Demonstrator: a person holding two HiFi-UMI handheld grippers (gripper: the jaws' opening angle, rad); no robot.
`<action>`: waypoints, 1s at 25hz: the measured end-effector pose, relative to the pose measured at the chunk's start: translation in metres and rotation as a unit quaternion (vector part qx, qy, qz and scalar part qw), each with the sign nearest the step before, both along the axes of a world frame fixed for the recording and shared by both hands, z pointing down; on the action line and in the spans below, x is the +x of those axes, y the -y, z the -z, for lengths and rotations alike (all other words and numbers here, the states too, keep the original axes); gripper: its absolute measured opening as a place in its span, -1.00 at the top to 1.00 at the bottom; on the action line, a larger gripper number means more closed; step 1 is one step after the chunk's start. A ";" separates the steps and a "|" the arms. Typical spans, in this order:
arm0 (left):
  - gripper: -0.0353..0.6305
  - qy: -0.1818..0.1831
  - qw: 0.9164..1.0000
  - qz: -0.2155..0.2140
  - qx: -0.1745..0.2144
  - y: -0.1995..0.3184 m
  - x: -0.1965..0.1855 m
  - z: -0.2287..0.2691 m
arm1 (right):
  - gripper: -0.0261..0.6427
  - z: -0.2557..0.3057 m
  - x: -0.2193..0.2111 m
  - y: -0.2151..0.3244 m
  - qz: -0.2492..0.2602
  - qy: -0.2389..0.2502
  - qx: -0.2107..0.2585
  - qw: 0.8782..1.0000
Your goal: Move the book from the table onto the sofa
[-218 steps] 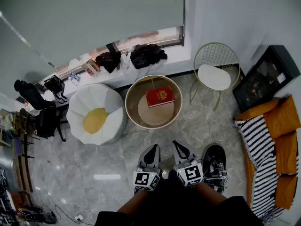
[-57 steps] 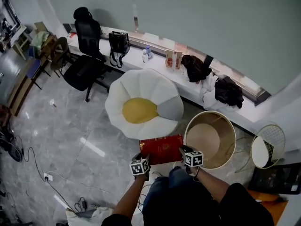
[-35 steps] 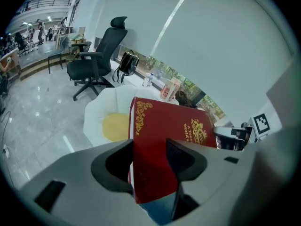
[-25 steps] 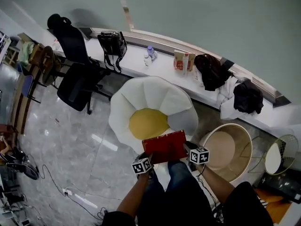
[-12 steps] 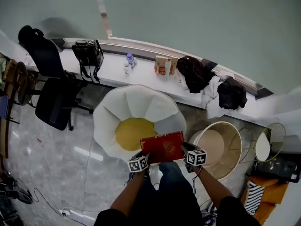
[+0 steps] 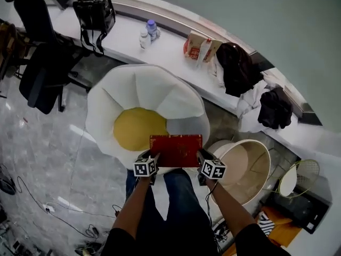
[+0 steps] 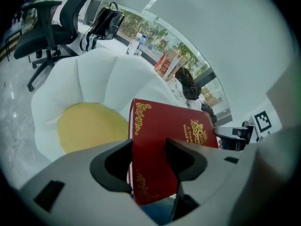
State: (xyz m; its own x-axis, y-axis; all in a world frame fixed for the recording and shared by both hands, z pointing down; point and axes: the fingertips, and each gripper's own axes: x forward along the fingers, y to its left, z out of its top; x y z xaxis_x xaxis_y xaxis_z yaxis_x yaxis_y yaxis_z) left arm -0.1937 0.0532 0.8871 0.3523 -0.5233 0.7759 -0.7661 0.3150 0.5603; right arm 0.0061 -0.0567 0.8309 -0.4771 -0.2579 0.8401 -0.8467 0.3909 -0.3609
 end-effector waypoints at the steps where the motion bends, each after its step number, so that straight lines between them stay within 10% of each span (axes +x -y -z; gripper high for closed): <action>1: 0.21 0.000 1.000 0.002 -0.001 0.003 0.002 -0.012 | 0.57 -0.014 0.002 0.002 0.010 -0.006 -0.009 1.000; 19: 0.19 -0.028 0.999 0.001 -0.045 0.008 0.026 -0.164 | 0.60 -0.155 0.015 0.013 0.094 -0.070 -0.083 0.990; 25: -0.15 0.034 0.992 -0.111 -0.049 0.008 0.034 -0.188 | 0.53 -0.172 0.008 0.002 0.175 -0.111 -0.062 0.976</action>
State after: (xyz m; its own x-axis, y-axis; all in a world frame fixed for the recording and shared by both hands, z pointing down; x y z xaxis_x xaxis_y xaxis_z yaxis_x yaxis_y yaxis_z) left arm -0.1598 0.0454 1.0749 0.3962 -0.3586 0.8453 -0.8576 0.1843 0.4802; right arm 0.0145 -0.0590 1.0029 -0.3201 -0.0015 0.9474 -0.7323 0.6348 -0.2464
